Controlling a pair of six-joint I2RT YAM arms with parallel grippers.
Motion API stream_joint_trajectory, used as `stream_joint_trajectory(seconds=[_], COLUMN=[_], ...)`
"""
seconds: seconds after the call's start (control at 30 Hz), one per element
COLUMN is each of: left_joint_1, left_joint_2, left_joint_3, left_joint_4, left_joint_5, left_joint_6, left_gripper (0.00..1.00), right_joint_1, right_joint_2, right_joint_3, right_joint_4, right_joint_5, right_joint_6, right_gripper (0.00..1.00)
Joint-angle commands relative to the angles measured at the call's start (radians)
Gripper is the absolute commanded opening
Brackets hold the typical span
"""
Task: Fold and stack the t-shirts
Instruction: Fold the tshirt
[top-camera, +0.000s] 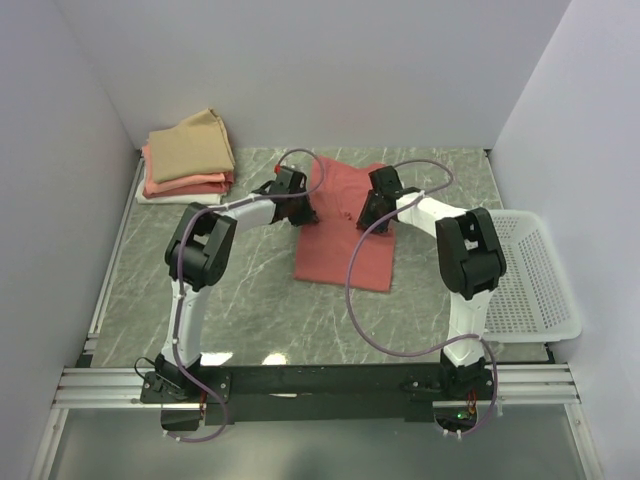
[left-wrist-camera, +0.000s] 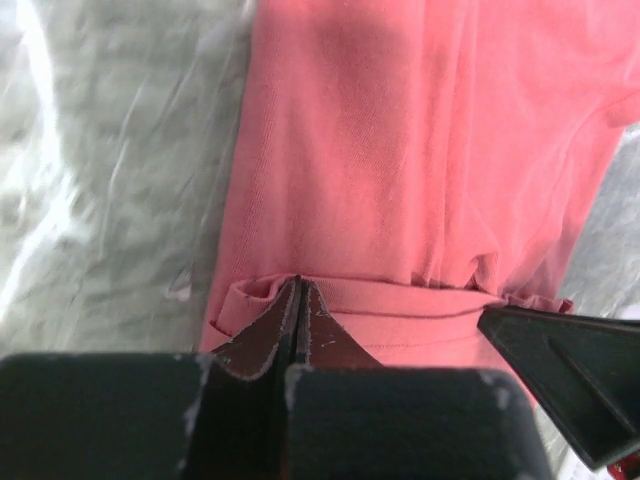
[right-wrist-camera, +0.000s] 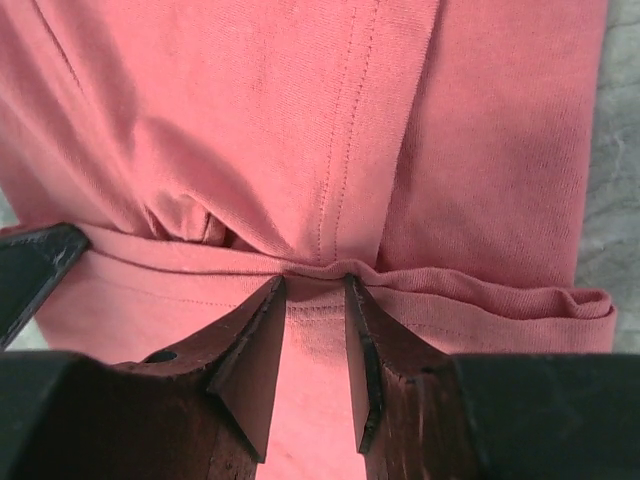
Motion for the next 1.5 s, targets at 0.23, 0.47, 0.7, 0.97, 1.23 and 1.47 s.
stream_joint_trajectory(seconds=[0.23,0.47,0.7,0.97,1.23,1.47], left_joint_1=[-0.004,-0.004,-0.004,0.009,0.02,0.037], left_joint_2=[-0.186,-0.345,-0.522,-0.59,-0.558,-0.527], left_joint_3=[-0.34,-0.564,-0.774,-0.822,-0.806,-0.764], left_joint_4=[0.077,0.164,0.183,0.171,0.164,0.14], left_joint_5=[-0.026,-0.029,-0.057,-0.094,-0.092,-0.092], left_joint_6=[-0.091,-0.115,-0.115,-0.086,-0.071,-0.046], left_gripper=[0.01,0.01,0.01,0.02,0.02,0.02], right_joint_1=[0.095,0.181,0.262,0.276,0.152,0.029], right_joint_2=[0.02,-0.055,-0.17,-0.234,-0.28,-0.254], right_joint_3=[0.012,-0.079,-0.165,-0.206,-0.209,-0.232], right_joint_4=[-0.123,-0.106,-0.077,-0.057,-0.039,-0.019], right_joint_5=[0.145,0.149,0.122,0.115,0.011,-0.047], right_joint_6=[-0.061,-0.027,0.028,0.042,-0.026,-0.075], right_gripper=[0.38,0.38,0.38,0.38,0.39,0.38])
